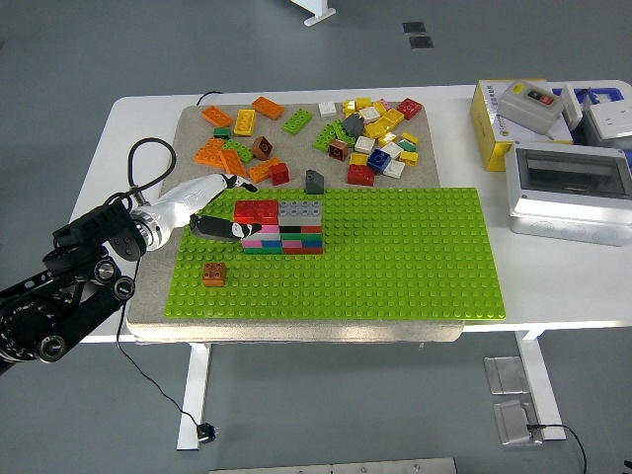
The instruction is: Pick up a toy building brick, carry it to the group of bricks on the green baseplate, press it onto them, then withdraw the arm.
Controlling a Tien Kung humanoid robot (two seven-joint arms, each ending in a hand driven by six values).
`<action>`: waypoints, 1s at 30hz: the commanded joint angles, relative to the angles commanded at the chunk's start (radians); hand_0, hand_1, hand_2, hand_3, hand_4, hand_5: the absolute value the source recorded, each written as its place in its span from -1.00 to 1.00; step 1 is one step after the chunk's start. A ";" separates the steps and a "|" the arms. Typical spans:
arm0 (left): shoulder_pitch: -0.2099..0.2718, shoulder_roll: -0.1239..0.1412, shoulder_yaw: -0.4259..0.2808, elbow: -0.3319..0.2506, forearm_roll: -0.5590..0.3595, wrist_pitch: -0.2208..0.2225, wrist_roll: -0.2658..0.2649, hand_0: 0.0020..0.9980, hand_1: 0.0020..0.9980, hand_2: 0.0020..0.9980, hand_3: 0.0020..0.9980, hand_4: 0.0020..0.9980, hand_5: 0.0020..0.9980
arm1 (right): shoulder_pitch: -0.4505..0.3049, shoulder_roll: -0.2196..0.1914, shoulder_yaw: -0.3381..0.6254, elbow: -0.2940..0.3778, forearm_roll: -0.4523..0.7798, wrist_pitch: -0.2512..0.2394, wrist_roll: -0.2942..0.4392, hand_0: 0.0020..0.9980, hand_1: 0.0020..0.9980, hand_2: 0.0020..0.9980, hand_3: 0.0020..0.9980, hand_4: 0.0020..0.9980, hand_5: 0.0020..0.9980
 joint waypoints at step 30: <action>0.052 0.070 -0.097 -0.273 0.025 -0.130 0.122 0.96 0.90 0.89 0.37 0.70 0.36 | -0.004 0.001 0.027 0.000 -0.014 -0.002 0.001 0.47 0.44 0.46 0.35 -0.22 0.62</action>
